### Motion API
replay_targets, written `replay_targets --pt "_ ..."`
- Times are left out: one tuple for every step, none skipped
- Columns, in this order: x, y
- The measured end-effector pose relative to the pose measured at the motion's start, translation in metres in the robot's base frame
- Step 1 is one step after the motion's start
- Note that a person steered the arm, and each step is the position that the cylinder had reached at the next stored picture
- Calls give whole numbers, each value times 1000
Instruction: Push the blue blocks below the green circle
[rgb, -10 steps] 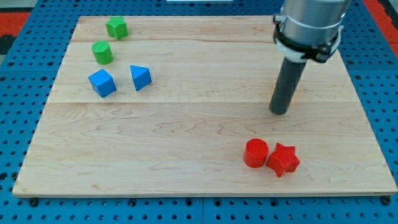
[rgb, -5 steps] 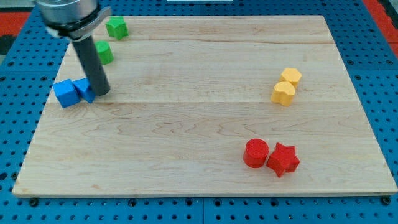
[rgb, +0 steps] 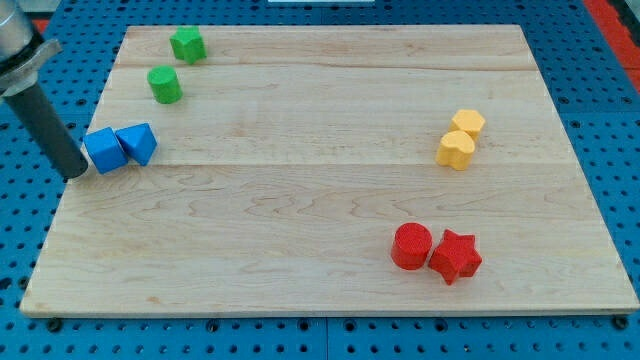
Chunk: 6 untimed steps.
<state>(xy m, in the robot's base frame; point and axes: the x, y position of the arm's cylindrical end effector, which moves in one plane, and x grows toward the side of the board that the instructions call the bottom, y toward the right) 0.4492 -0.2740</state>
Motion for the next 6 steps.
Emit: replay_targets --pt "-7 23" --pt "-11 29" --pt "-28 -30" --pt "-66 -17" --pt "-111 23" --pt "-136 74"
